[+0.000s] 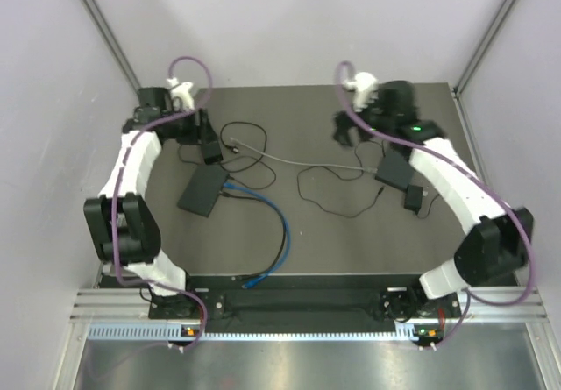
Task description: Insert the plug into the switch port
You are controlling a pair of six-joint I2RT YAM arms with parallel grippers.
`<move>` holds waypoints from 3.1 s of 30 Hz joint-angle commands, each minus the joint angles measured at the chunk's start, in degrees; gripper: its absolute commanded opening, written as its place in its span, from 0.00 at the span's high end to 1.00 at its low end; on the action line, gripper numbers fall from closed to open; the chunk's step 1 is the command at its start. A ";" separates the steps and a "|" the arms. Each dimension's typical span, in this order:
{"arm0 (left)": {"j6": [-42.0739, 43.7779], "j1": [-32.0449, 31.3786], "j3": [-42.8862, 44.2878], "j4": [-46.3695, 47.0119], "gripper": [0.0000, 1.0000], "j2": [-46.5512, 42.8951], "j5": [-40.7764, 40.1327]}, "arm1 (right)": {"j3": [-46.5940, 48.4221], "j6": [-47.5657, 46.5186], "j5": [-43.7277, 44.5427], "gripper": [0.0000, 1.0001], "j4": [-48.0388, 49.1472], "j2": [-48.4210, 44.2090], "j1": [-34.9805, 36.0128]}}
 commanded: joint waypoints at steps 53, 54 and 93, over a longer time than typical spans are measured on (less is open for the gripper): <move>10.62 -39.79 -4.73 11.64 0.39 6.32 -3.44 | -3.51 -21.32 -3.31 0.23 -7.29 23.17 -23.87; 10.62 -39.78 -4.65 11.73 0.39 6.32 -3.44 | -5.96 -23.00 -3.66 0.22 -7.37 22.19 -23.85; 10.27 -36.98 -18.70 18.24 0.38 -3.52 -0.02 | -12.04 2.39 4.24 0.06 -10.72 5.76 -23.43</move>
